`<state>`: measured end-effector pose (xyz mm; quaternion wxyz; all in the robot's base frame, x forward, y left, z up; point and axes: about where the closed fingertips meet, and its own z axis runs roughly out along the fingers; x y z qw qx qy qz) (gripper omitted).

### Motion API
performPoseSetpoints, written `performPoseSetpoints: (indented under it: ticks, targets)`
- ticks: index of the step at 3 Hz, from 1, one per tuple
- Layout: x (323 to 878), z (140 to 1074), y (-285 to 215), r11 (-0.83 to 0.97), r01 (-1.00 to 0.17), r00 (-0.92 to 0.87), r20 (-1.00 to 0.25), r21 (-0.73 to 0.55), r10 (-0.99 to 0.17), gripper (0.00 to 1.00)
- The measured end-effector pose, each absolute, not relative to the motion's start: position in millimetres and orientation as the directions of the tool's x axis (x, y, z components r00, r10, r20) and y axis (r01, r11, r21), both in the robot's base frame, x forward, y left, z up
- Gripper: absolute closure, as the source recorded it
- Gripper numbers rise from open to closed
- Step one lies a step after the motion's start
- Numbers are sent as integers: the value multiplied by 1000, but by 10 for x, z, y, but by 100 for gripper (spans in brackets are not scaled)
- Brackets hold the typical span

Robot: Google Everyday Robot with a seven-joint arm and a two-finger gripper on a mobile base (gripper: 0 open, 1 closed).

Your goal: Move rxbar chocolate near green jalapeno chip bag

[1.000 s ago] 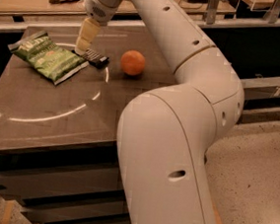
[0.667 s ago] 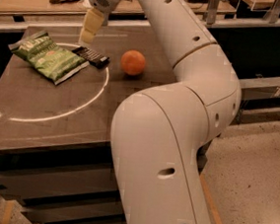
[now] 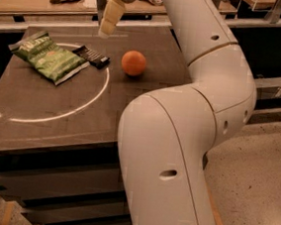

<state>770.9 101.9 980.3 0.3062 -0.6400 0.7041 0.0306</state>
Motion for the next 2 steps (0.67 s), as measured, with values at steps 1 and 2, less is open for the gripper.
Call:
performPoseSetpoints:
  ticks: [1, 2]
  targets:
    - [7720, 9985, 506, 257, -893, -61, -468, -369, -882, 0]
    - [7721, 9985, 507, 257, -893, -61, -468, -369, -882, 0]
